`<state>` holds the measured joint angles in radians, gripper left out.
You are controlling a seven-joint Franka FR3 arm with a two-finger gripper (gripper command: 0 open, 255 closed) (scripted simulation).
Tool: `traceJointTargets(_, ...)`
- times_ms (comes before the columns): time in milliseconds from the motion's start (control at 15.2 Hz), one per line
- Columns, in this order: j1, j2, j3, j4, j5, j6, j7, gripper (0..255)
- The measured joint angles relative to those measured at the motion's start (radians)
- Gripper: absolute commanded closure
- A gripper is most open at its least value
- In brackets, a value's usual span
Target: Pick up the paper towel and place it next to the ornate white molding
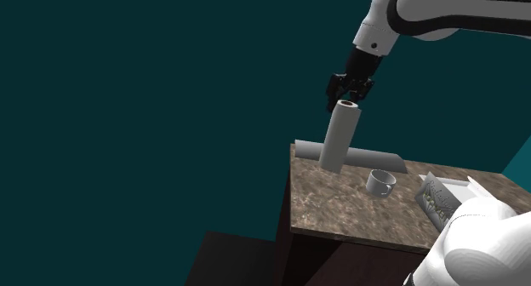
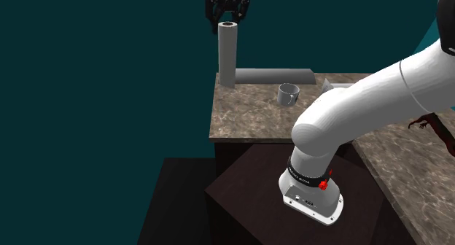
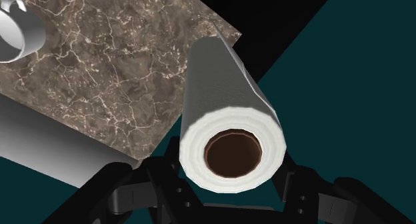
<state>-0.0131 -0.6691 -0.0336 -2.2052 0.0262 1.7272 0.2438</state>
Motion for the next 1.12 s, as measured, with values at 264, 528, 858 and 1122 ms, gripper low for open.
traceJointTargets(264, 0.002, 0.017, 0.004, 0.067, 0.002, -0.05, 0.006, 255)
traceJointTargets(528, 0.002, 0.035, 0.003, 0.134, 0.002, -0.099, 0.007, 255)
traceJointTargets(858, -0.016, 0.011, -0.058, 0.146, -0.023, -0.136, -0.062, 255)
traceJointTargets(1122, -0.038, -0.011, -0.136, 0.15, -0.058, -0.164, -0.152, 255)
